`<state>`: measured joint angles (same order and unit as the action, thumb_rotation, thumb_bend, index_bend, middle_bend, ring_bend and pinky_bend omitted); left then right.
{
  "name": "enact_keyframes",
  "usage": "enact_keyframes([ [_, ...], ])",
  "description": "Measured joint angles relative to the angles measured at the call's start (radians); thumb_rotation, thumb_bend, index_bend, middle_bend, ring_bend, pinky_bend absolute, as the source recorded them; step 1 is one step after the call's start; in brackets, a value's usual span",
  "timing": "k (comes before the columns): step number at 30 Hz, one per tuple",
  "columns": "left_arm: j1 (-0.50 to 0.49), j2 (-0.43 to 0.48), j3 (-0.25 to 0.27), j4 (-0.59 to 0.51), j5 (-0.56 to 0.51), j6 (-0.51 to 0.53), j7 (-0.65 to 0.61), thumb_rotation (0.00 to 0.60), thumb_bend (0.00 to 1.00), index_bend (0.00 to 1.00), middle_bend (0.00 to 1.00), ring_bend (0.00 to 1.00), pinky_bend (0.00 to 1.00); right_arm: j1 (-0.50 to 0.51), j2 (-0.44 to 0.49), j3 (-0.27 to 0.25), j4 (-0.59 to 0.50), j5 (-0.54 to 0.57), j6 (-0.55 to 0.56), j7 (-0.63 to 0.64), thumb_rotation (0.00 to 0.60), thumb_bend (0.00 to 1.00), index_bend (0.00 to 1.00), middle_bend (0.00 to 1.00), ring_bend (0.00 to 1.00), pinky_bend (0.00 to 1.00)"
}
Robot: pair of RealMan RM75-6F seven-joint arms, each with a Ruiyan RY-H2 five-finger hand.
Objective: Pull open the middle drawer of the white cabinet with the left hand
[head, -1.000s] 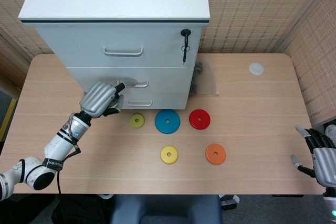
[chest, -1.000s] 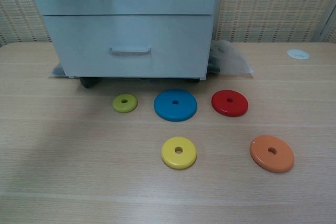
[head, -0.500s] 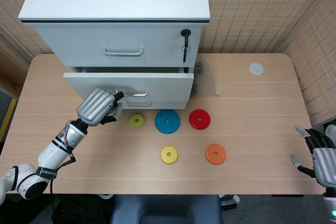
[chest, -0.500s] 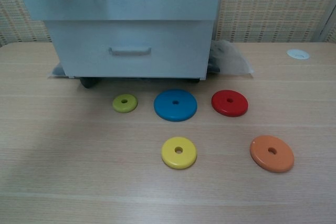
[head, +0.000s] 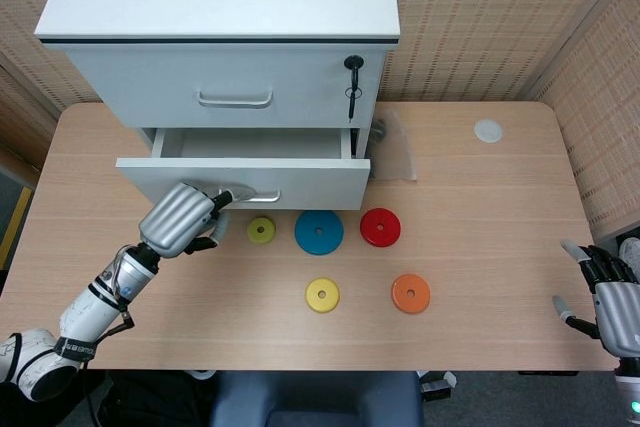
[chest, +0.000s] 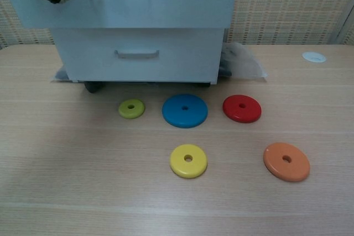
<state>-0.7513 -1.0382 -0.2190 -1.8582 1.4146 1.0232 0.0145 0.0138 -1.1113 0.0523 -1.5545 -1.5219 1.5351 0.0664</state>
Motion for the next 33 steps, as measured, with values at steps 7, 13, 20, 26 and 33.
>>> enact_keyframes([
  [7, 0.022, 0.022, 0.018, -0.033, 0.025, 0.019, 0.009, 0.6, 0.72, 0.25, 0.97, 0.98, 1.0, 0.0, 0.0, 0.0, -0.001, -0.002, 0.002, -0.001, 0.6, 0.25, 0.14, 0.21, 0.13, 0.18],
  [13, 0.041, 0.039, 0.034, -0.058, 0.044, 0.035, 0.021, 0.6, 0.72, 0.25, 0.97, 0.98, 1.0, 0.001, 0.0, 0.001, -0.001, -0.002, 0.002, 0.001, 0.6, 0.25, 0.14, 0.21, 0.13, 0.18],
  [20, 0.061, 0.051, 0.044, -0.075, 0.063, 0.057, 0.021, 0.6, 0.72, 0.25, 0.97, 0.98, 1.0, 0.003, -0.001, 0.002, 0.001, -0.003, 0.0, 0.003, 0.6, 0.25, 0.14, 0.21, 0.13, 0.18],
  [26, 0.077, 0.065, 0.053, -0.095, 0.081, 0.072, 0.027, 0.6, 0.72, 0.25, 0.97, 0.98, 1.0, 0.005, -0.004, 0.002, 0.003, -0.003, -0.003, 0.004, 0.6, 0.25, 0.14, 0.21, 0.13, 0.18],
  [33, 0.093, 0.08, 0.067, -0.117, 0.1, 0.078, 0.039, 0.6, 0.72, 0.25, 0.97, 0.98, 1.0, 0.005, -0.003, 0.003, 0.003, -0.004, -0.001, 0.005, 0.6, 0.25, 0.14, 0.21, 0.13, 0.18],
])
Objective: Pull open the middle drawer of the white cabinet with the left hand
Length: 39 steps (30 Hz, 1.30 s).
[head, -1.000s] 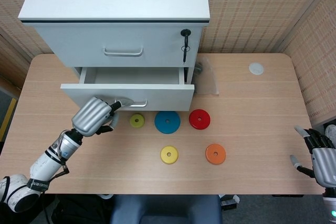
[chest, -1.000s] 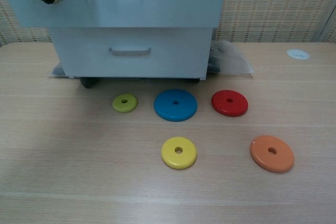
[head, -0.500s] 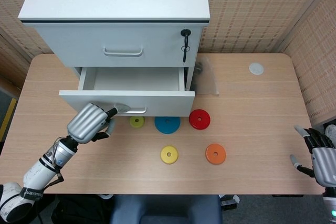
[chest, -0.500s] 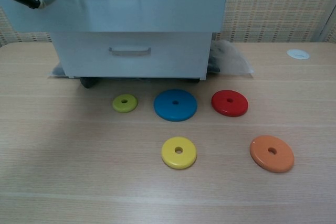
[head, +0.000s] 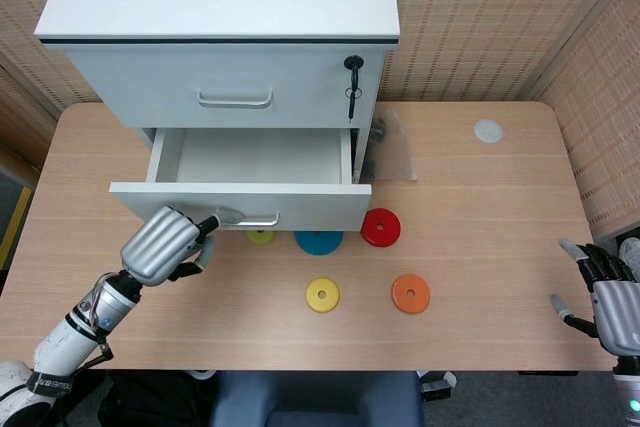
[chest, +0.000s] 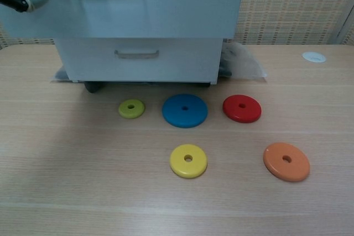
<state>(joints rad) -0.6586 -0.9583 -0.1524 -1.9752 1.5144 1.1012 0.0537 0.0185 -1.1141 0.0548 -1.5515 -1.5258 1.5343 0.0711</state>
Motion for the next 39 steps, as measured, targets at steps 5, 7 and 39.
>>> enact_keyframes([
  [5, 0.01, 0.013, 0.007, -0.019, 0.011, 0.004, 0.004, 0.6, 0.72, 0.25, 0.97, 0.98, 1.0, 0.0, -0.001, 0.0, 0.001, -0.001, 0.001, 0.001, 0.6, 0.25, 0.14, 0.21, 0.13, 0.18],
  [7, 0.014, 0.02, 0.01, -0.027, 0.018, 0.007, 0.004, 0.6, 0.72, 0.25, 0.97, 0.98, 1.0, -0.001, -0.001, 0.0, 0.001, 0.0, 0.001, 0.002, 0.6, 0.25, 0.14, 0.21, 0.13, 0.18],
  [39, 0.103, 0.088, 0.071, -0.099, 0.136, 0.064, -0.011, 0.6, 0.72, 0.26, 0.97, 0.98, 1.0, -0.006, 0.003, -0.003, -0.004, -0.011, 0.017, 0.001, 0.6, 0.25, 0.14, 0.21, 0.13, 0.18],
])
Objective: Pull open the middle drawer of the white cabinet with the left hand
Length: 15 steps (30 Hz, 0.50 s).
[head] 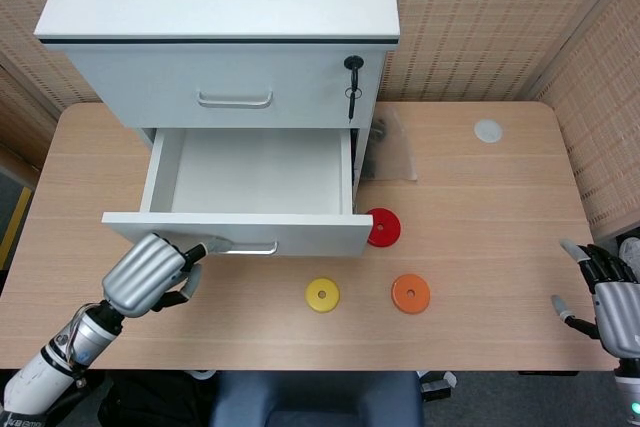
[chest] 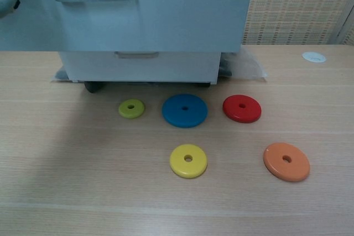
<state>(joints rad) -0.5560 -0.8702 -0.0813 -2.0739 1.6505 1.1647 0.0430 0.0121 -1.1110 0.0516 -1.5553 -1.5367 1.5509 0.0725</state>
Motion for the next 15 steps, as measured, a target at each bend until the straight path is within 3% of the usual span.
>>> enact_keyframes([
  [15, 0.044, 0.002, 0.009, 0.013, 0.078, 0.085, -0.044, 0.6, 0.72, 0.25, 0.91, 0.92, 1.0, -0.002, 0.001, 0.002, 0.003, 0.004, 0.002, 0.004, 0.6, 0.25, 0.14, 0.21, 0.13, 0.18],
])
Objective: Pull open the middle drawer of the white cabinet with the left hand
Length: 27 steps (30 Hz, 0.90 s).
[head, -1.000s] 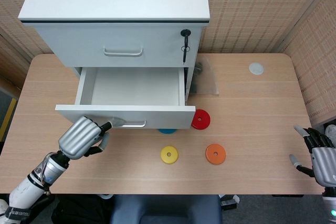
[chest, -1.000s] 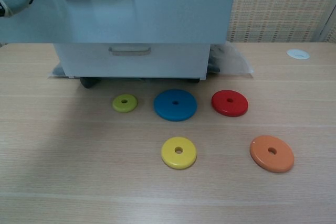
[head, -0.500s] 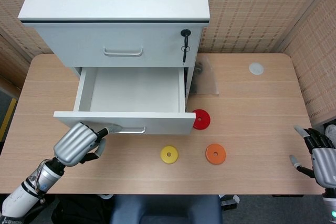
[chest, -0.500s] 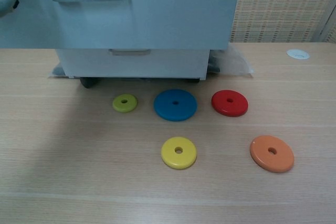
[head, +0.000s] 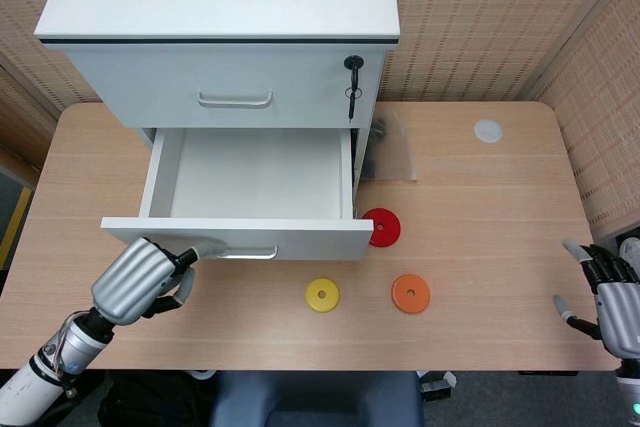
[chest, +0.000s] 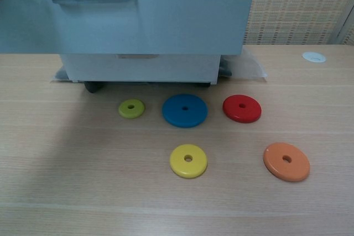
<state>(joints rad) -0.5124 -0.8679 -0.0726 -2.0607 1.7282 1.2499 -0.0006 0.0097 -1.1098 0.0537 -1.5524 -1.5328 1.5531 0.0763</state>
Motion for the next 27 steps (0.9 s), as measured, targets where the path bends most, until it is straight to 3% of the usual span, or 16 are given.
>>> enact_keyframes([
  [8, 0.05, 0.007, 0.011, 0.015, 0.03, 0.075, -0.011, 0.6, 0.72, 0.32, 0.88, 0.88, 1.0, 0.003, -0.002, 0.002, 0.006, 0.005, -0.008, 0.005, 0.6, 0.25, 0.14, 0.21, 0.13, 0.18],
  [14, 0.118, 0.003, 0.022, 0.048, 0.021, 0.155, 0.01, 0.6, 0.72, 0.49, 0.87, 0.86, 1.0, 0.008, -0.002, 0.004, 0.008, 0.008, -0.017, 0.006, 0.6, 0.25, 0.14, 0.21, 0.13, 0.18],
  [21, 0.203, -0.039, 0.029, 0.129, -0.056, 0.226, 0.075, 0.6, 0.72, 0.66, 0.87, 0.85, 1.0, 0.016, 0.0, 0.004, 0.008, 0.012, -0.033, 0.004, 0.6, 0.25, 0.14, 0.21, 0.13, 0.18],
  [27, 0.253, -0.087, 0.03, 0.227, -0.15, 0.254, 0.089, 0.6, 0.72, 0.7, 0.9, 0.86, 1.0, 0.024, 0.003, 0.003, 0.007, 0.012, -0.046, 0.002, 0.6, 0.25, 0.14, 0.21, 0.13, 0.18],
])
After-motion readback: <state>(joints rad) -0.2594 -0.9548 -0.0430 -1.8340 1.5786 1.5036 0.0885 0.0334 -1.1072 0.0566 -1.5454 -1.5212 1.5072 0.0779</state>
